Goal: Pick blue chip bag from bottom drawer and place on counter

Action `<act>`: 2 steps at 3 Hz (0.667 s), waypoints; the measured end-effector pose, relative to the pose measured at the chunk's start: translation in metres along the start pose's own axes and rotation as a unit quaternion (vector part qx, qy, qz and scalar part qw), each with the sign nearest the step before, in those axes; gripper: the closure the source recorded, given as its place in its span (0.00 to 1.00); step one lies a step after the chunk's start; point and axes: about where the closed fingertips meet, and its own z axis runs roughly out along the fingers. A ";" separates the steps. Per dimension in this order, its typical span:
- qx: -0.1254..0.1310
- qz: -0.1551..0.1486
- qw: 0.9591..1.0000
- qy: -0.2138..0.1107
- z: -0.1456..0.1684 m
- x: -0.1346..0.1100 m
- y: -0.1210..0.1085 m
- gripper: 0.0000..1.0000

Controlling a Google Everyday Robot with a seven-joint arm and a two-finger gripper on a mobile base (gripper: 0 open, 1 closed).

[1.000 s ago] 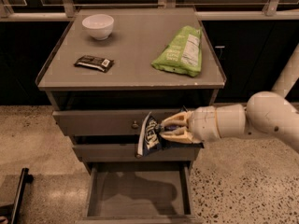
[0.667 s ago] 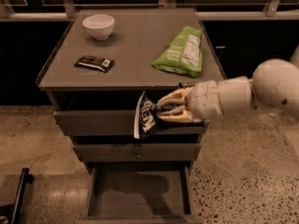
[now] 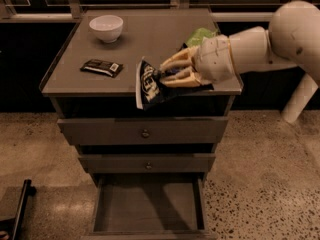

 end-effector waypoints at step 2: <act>-0.027 -0.017 0.998 -0.051 0.037 0.007 -0.081 1.00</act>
Offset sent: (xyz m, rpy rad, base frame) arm 0.1347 0.0481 0.0366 0.1056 -0.0034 0.1571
